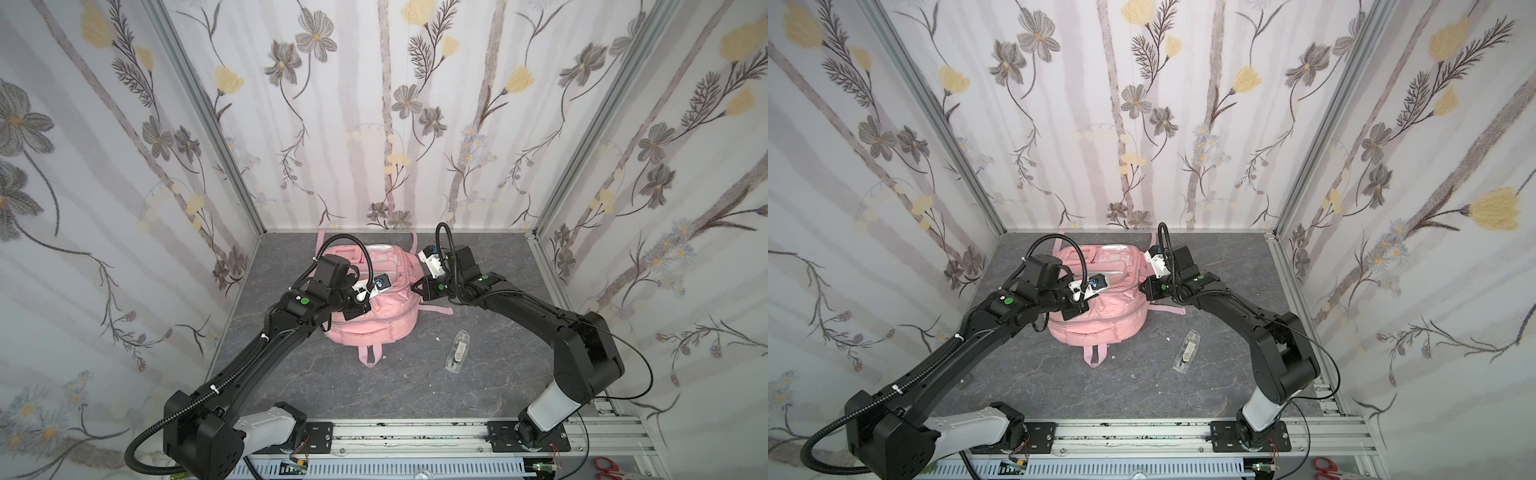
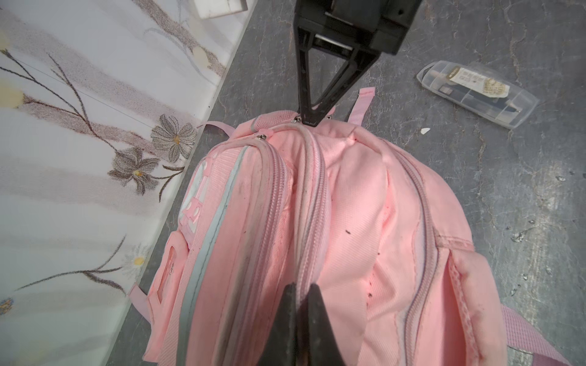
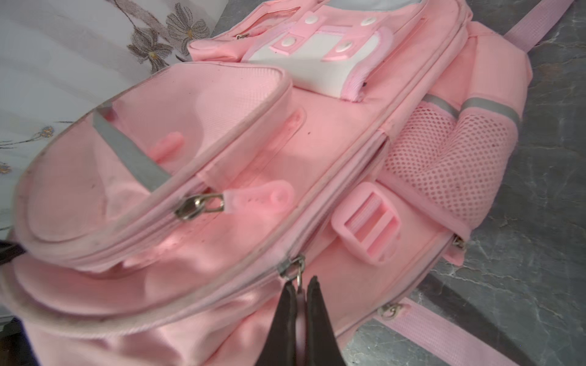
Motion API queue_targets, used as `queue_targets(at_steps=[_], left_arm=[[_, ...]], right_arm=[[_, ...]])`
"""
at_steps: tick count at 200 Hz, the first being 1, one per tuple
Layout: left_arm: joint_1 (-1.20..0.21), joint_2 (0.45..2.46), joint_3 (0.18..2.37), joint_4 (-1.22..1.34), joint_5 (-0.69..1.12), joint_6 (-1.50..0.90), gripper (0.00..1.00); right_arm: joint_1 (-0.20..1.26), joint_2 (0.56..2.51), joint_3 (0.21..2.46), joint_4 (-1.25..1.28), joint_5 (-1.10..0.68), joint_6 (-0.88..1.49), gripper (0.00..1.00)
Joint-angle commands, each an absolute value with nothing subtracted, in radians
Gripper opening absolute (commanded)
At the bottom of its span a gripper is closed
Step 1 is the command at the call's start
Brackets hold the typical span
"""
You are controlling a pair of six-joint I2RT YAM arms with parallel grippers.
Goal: Pack books, pencil case, and school supplies into a backpack
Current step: Zip the student bag at the top-center of the table.
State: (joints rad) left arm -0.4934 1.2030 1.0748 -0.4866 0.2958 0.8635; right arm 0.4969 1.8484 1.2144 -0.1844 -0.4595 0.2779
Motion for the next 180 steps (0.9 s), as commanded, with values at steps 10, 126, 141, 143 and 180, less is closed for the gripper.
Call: queue_targets(at_steps=[10,126,141,143,180], left_arm=[[-0.485,1.182,1.075,-0.458,0.354,0.884,0.00],[-0.482,1.210,1.184,-0.479,0.358,0.841,0.17],[-0.483,1.238,1.247,-0.502,0.341,0.839,0.74],[-0.482,1.242,1.254,-0.501,0.339,0.837,0.77],[-0.483,1.347,1.363,-0.475,0.301,0.746,0.81]], right_arm=[[0.464,1.915,1.277,-0.231,-0.333,0.238,0.00],[0.432,2.047,1.450,-0.243,-0.306,0.267,0.00],[0.428,2.041,1.466,-0.238,-0.339,0.243,0.00],[0.428,2.040,1.467,-0.238,-0.343,0.239,0.00],[0.427,1.972,1.441,-0.239,-0.363,0.214,0.33]])
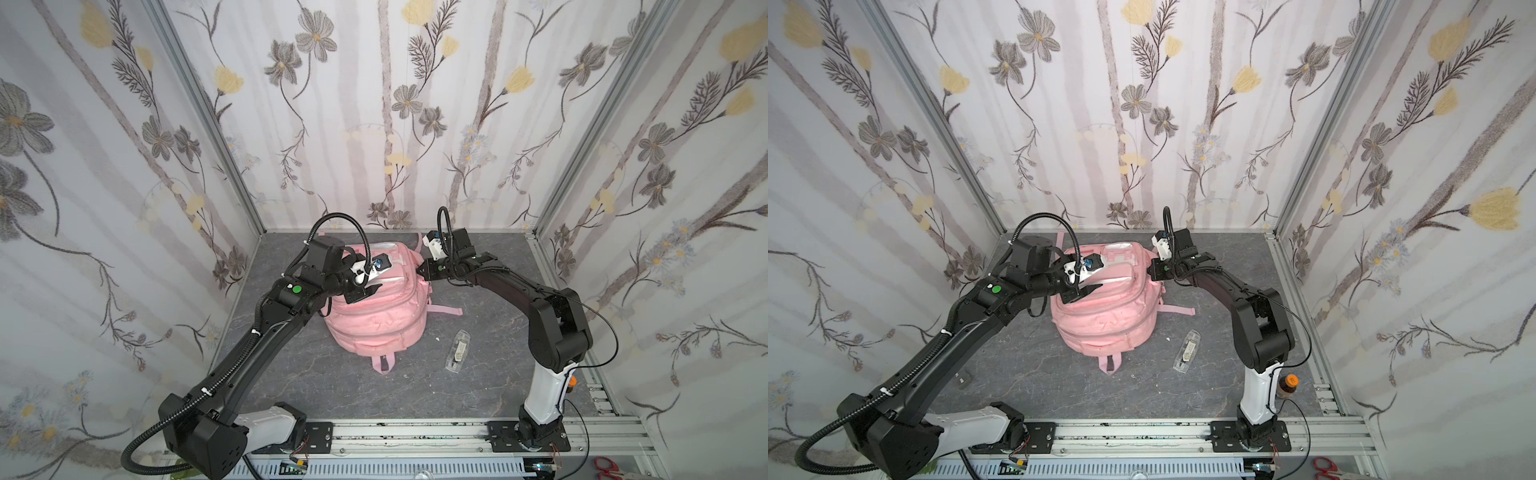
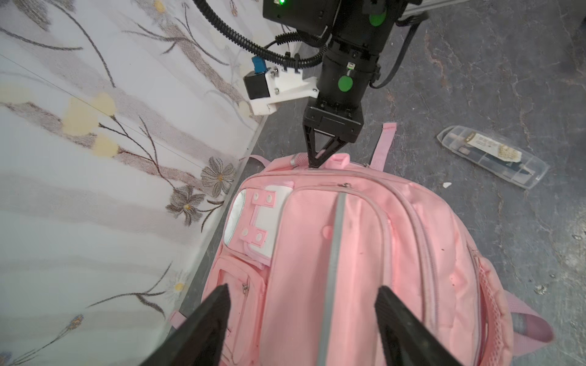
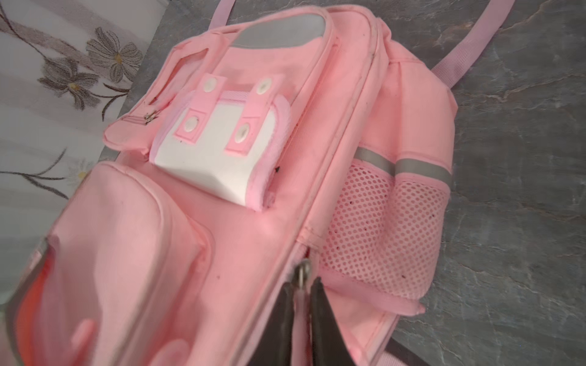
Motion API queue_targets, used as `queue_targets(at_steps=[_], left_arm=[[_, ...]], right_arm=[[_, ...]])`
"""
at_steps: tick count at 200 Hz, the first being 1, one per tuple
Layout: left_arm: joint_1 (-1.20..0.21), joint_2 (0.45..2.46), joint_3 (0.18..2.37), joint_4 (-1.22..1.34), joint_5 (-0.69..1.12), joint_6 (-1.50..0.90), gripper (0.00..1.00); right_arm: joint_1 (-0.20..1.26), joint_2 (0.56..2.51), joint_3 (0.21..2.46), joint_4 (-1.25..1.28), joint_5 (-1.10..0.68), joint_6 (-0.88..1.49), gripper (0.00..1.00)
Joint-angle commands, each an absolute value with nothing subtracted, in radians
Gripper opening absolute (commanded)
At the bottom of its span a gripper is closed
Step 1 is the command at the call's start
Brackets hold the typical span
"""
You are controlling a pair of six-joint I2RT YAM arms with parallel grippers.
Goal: Pack books, pencil case, and school supplies into a backpack
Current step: Zip the student bag at the top-center of the table, then unzip the student bag at the top-center of the table.
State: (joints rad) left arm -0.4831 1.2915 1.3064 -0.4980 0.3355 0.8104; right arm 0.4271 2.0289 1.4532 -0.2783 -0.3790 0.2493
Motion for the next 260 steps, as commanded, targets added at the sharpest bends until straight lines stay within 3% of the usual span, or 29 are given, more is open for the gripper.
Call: queue_targets(at_steps=[1,34,62,93,149,196,213,260], left_arm=[[-0.483,1.352,1.366,-0.476,0.302,0.743,0.81],[-0.509,1.431,1.388,-0.509,0.309,0.714,0.79],[-0.569,1.492,1.346,-0.487,0.243,0.744,0.78],[-0.606,1.580,1.394,-0.566,0.309,0.750,0.68],[-0.626,1.581,1.368,-0.647,0.361,0.762,0.70],[-0.643,1.537,1.274,-0.594,0.329,0.734,0.59],[-0.643,1.552,1.261,-0.571,0.260,0.725,0.46],[-0.638,1.544,1.209,-0.465,0.178,0.727,0.45]], right_arm=[[0.428,1.970,1.439,-0.239,-0.363,0.213,0.34],[0.428,1.861,1.362,-0.204,-0.302,0.136,0.42],[0.429,1.793,1.291,-0.123,-0.301,0.040,0.43],[0.429,1.748,1.231,-0.034,-0.367,-0.048,0.42],[0.431,1.751,1.120,0.130,-0.543,-0.262,0.41],[0.432,1.834,1.142,0.084,-0.669,-0.464,0.41],[0.432,1.865,1.180,0.000,-0.694,-0.565,0.44],[0.424,1.923,1.272,-0.208,-0.715,-0.791,0.48]])
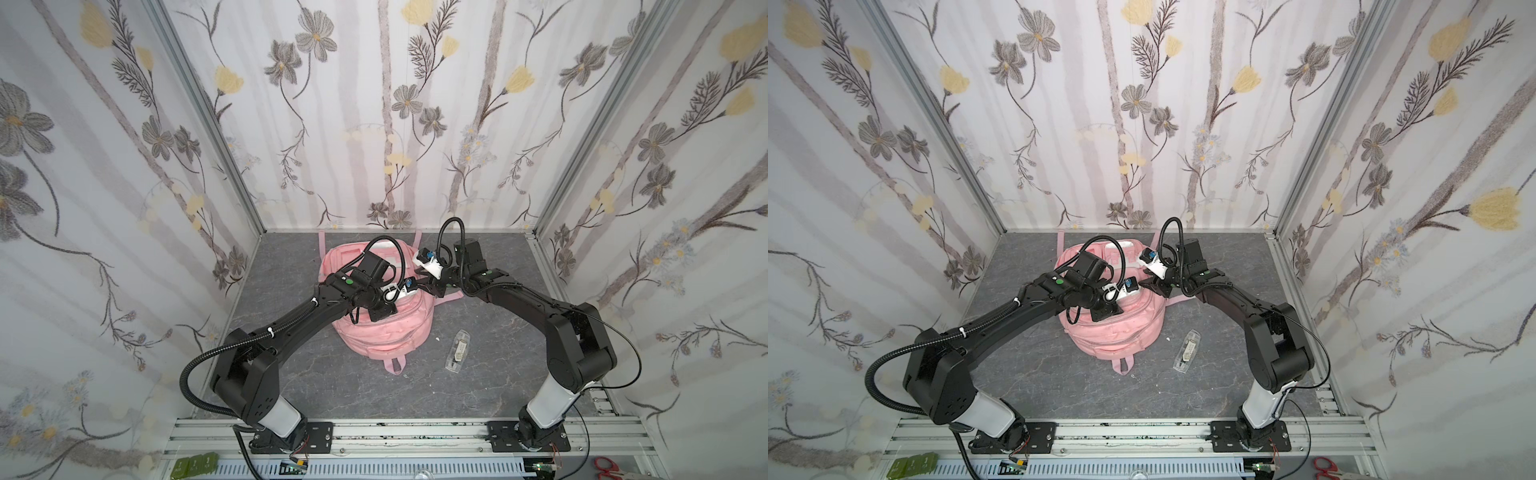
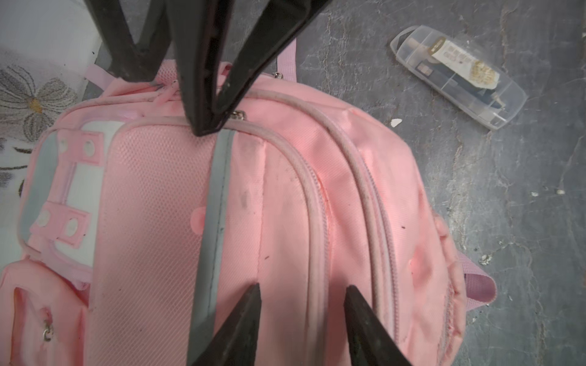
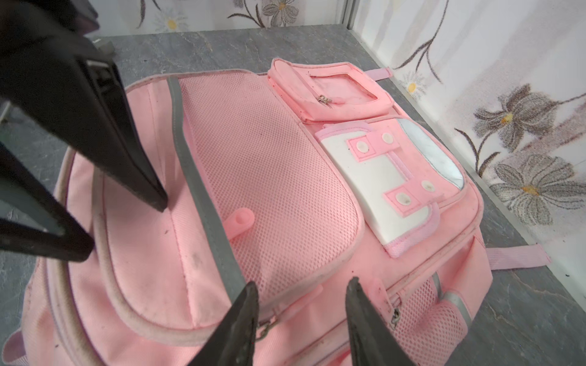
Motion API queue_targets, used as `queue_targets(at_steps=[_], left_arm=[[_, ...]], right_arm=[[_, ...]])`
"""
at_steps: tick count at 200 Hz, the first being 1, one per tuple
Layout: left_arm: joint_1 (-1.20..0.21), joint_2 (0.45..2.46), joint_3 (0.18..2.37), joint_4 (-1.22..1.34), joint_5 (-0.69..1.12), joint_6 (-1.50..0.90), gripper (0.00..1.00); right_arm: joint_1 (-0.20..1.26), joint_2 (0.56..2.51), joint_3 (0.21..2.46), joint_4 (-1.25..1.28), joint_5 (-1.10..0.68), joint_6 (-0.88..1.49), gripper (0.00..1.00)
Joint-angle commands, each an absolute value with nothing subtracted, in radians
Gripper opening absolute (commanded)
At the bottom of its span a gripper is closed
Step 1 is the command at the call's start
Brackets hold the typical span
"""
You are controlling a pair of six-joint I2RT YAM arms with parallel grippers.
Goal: Pack books, pencil case, and school supplies into a backpack
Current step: Unzip the student bag at the top-center of the table.
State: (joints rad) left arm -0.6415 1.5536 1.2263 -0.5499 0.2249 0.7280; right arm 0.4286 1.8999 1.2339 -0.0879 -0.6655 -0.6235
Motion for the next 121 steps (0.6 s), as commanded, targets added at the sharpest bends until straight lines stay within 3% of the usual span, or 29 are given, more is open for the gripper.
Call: queue_targets(at_steps=[1,16,49,121], left_arm=[[-0.637,1.545,1.209,-0.464,0.178,0.726,0.45],[-0.634,1.555,1.215,-0.472,0.178,0.733,0.39],[-0.625,1.546,1.219,-0.505,0.169,0.746,0.00],[-0.530,1.341,1.053,-0.304,0.264,0.710,0.00]], right_arm=[[0.424,1.924,1.273,-0.211,-0.716,-0.793,0.48],[0.419,1.941,1.304,-0.251,-0.732,-0.821,0.48],[0.417,1.968,1.363,-0.348,-0.717,-0.885,0.49],[0.411,2.006,1.440,-0.419,-0.721,-0.959,0.49]])
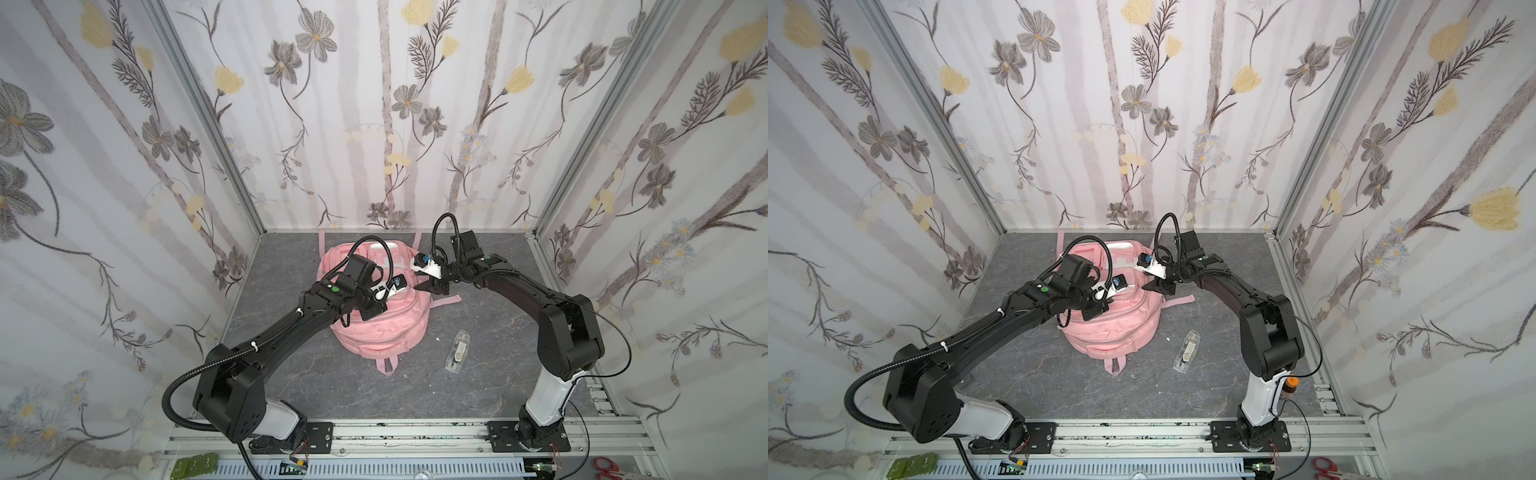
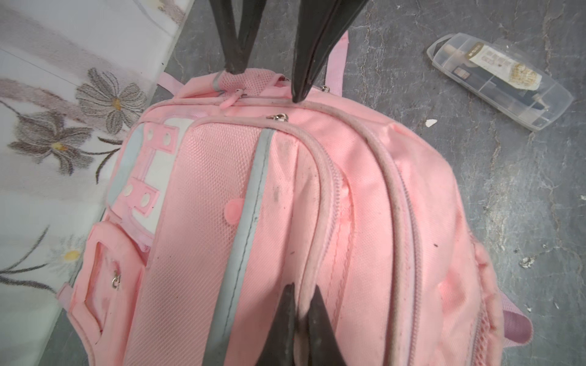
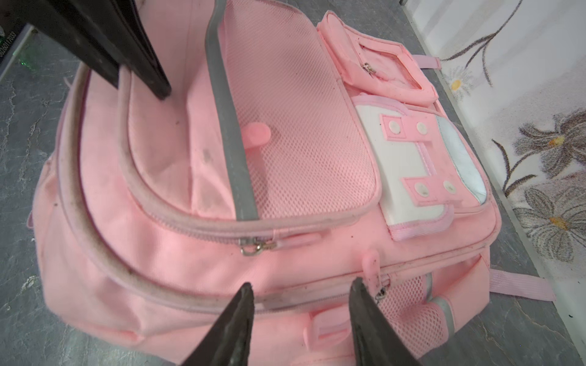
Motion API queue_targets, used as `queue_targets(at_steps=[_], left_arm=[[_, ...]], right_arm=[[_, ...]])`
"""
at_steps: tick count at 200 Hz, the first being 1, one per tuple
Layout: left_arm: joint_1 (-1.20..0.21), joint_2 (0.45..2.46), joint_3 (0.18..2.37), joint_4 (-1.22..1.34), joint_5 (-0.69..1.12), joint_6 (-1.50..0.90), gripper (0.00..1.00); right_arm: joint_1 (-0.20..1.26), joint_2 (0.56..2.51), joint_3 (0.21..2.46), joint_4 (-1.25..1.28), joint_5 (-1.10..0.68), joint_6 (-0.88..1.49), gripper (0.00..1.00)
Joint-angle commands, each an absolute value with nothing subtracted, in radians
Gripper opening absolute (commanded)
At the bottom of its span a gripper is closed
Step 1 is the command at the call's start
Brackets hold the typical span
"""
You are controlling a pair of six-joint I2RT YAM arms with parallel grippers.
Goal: Pack books, pencil case, and school supplies into a backpack
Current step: Unzip the student bag at the top-center of the table.
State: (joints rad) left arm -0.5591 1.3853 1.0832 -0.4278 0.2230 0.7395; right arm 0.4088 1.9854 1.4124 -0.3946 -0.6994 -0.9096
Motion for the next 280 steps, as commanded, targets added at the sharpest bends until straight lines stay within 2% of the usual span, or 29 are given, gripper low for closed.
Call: queue_targets(at_steps=[1,81,158,189,230,269,280], left_arm=[[-0.530,1.340,1.052,-0.304,0.265,0.710,0.00],[-0.482,1.295,1.005,-0.300,0.365,0.738,0.00],[-0.446,1.291,1.005,-0.258,0.426,0.734,0.00],[-0.439,1.281,1.000,-0.252,0.428,0.735,0.00],[-0.425,1.277,0.996,-0.244,0.418,0.719,0.00],[-0.422,1.292,0.992,-0.227,0.369,0.670,0.00],[-0.423,1.301,0.994,-0.207,0.336,0.626,0.00]], right_arm=[[0.411,2.008,1.442,-0.419,-0.723,-0.959,0.49],[0.509,2.126,1.629,-0.467,-0.786,-0.960,0.50],[0.515,2.123,1.543,-0.487,-0.847,-0.939,0.46],[0.518,2.145,1.564,-0.488,-0.874,-0.920,0.38],[0.509,2.143,1.543,-0.504,-0.887,-0.912,0.13],[0.500,2.111,1.512,-0.498,-0.853,-0.838,0.00],[0.502,2.102,1.514,-0.476,-0.812,-0.756,0.00]])
